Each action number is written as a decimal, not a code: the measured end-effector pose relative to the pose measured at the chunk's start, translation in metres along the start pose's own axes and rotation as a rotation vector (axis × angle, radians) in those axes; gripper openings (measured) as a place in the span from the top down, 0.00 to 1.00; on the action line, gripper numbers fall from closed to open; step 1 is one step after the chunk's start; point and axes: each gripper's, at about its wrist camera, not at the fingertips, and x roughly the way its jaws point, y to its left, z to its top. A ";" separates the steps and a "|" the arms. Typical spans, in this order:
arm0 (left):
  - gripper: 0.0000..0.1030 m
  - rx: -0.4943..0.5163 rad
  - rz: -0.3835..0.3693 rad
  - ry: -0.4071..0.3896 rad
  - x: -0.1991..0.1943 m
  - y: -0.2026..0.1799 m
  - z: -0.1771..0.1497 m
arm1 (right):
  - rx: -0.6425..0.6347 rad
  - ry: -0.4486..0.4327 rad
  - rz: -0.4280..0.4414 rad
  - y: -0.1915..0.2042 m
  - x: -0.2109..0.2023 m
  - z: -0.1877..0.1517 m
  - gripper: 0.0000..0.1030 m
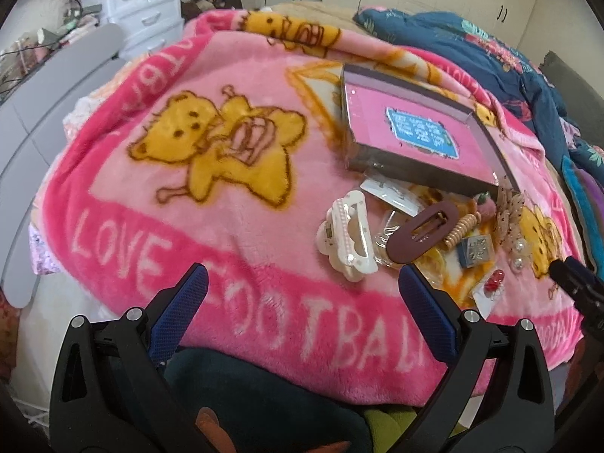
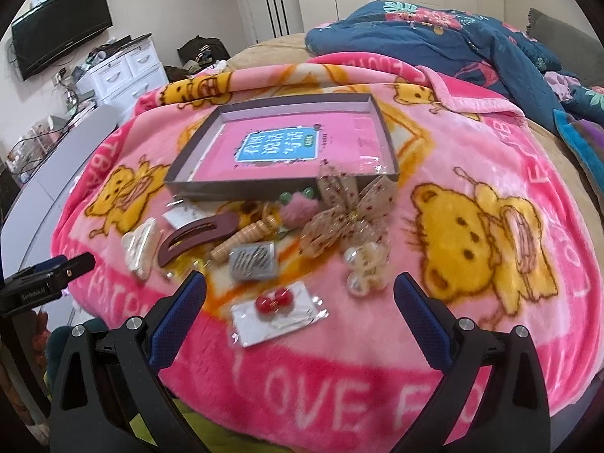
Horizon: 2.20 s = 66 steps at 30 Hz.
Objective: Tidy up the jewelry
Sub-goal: 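Grasp the white claw clip with left tool while right tool grasps beige bow clip, then lower the claw clip into the grey box with left tool while right drops bow clip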
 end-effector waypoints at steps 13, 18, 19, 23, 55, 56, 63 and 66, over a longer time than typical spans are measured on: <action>0.11 -0.102 -0.116 0.149 0.071 0.004 0.022 | 0.089 0.045 -0.041 -0.051 0.047 0.039 0.04; 0.32 -0.078 -0.092 0.160 0.076 -0.001 0.026 | 0.132 0.102 -0.036 -0.066 0.077 0.050 0.04; 0.40 -0.074 -0.100 0.154 0.075 -0.001 0.027 | 0.140 0.117 -0.021 -0.068 0.084 0.051 0.04; 0.72 -0.061 -0.155 0.127 0.067 -0.003 0.032 | 0.182 0.176 0.021 -0.075 0.110 0.052 0.05; 0.72 0.072 -0.131 -0.006 0.076 -0.062 0.141 | 0.199 -0.063 0.058 -0.117 0.048 0.103 0.68; 0.72 0.075 -0.132 -0.005 0.079 -0.064 0.144 | 0.191 -0.066 0.060 -0.114 0.050 0.108 0.68; 0.72 0.104 -0.116 0.009 0.103 -0.078 0.157 | 0.155 -0.043 0.072 -0.096 0.080 0.130 0.68; 0.72 0.108 -0.108 0.027 0.113 -0.080 0.159 | 0.144 -0.021 0.068 -0.089 0.096 0.135 0.68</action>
